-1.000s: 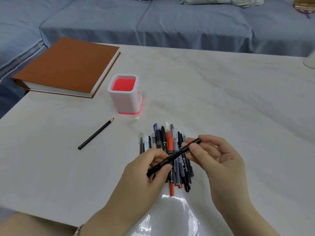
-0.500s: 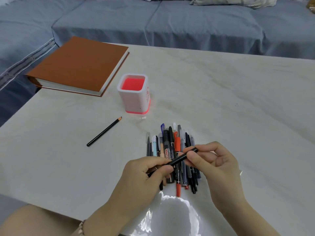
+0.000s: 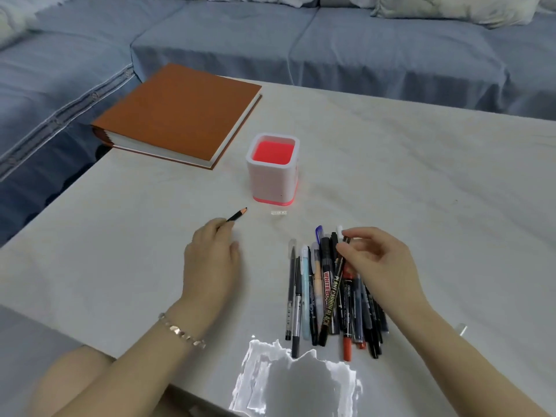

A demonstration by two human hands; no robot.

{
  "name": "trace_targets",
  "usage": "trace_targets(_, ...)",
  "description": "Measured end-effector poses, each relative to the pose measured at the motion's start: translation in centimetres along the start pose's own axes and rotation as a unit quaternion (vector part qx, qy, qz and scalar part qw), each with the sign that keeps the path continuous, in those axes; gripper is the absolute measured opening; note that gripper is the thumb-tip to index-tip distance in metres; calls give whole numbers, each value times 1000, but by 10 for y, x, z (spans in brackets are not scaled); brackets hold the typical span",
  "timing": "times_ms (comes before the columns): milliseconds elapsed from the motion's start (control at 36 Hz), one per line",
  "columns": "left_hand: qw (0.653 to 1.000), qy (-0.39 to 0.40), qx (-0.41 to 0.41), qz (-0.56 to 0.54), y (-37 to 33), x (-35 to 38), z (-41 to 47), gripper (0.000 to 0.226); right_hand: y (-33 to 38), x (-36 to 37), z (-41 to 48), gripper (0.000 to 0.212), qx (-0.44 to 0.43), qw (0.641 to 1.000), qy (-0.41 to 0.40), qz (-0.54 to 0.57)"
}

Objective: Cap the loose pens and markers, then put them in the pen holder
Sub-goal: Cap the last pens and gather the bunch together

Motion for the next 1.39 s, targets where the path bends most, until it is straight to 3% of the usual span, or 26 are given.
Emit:
trace_targets(139,995,19,-50,86,27,6,13,30,-7,20,20,12,-82,976,-3,-200)
trace_targets(250,994,29,-32,99,28,9,17,21,-14,22,23,20,-120,941,6,-315)
trace_targets(500,994,66,27,-87,-33,1,-4,26,-37,-44,-7,16,-98,940,-6,-328)
trace_targets(667,969,119,80,-204,-85,-1,-21,15,-62,-117,-25,16,54,934,-94,-341)
trace_targets(806,949,176,104,-241,-112,3,-31,26,-71,-137,-37,28,164,921,-73,-345)
trace_targets(1000,949,193,106,-228,-119,7,-41,23,-70,-132,-38,22,175,929,-46,-324)
trace_targets(1139,949,194,97,-230,-120,7,-46,24,-72,-120,-38,20,141,919,-6,-368)
trace_targets(1250,950,191,93,-228,-117,9,-49,25,-67,-115,-34,6,124,951,-33,-281)
trace_targets(1333,948,185,84,-243,-117,9,-51,24,-54,-113,-33,11,105,987,-49,-110)
trace_targets(1389,946,177,75,-260,-116,7,-52,25,-45,-111,-35,12,108,992,-51,39)
Point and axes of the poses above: each hand's wrist, its own z-axis towards the middle knuckle, its own x-axis out of the palm, y = z × x, the point moved 1 cm from there along z, towards the middle knuckle, and after that the axes turned 9 degrees about x, right-handed, at the moved point
